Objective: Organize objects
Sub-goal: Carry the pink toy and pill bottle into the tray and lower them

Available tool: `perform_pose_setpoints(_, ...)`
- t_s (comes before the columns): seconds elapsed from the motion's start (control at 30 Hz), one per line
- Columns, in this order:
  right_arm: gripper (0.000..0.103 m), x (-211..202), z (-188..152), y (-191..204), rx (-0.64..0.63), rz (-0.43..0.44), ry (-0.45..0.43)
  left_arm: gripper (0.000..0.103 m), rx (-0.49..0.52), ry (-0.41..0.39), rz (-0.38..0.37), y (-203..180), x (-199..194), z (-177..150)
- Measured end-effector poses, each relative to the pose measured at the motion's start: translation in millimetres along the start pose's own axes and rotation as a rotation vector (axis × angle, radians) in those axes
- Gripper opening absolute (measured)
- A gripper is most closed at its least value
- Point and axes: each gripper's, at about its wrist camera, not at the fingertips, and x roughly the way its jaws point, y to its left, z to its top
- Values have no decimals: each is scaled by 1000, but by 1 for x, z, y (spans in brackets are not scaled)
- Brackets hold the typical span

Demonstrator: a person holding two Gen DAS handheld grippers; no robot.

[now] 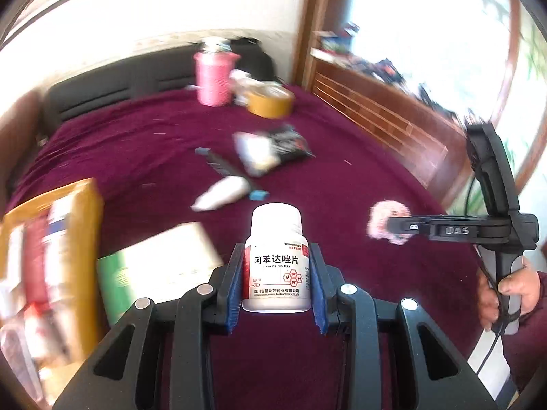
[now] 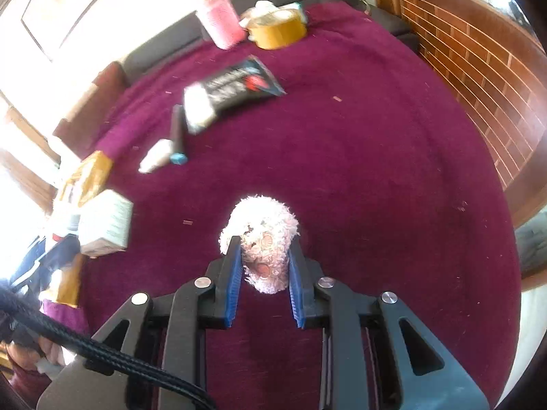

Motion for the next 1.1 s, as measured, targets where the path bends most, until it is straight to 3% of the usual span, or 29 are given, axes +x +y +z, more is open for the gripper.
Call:
perform_pose_setpoints(0.13,22,-9,6,55,-87,61,-11,29,-84,-34,130,73,-45,-8)
perform_pose_setpoints(0.3,22,1,10,145,-217,177,25,30,-169,-5,320,169,-74,-22)
perform_pose_setpoints(0.47,22,37,2,240,-346,273,123,30,-249,40,400,248,-73,-32)
perform_pose_setpoints(0.63,22,90,-20,322,-478,274,247,30,-329,87,432,314,-43,-23)
perform_pose_setpoints(0.83,23,143,-45,374,-596,152,313,30,-342,159,467,351,-5,-20)
perform_pose_setpoints(1.03,30,151,-51,384,-642,65,284,31,-321,127,434,341,-9,-19)
perform_pose_setpoints(1.1,33,144,-52,384,-654,55,261,49,-326,110,412,338,-15,-20)
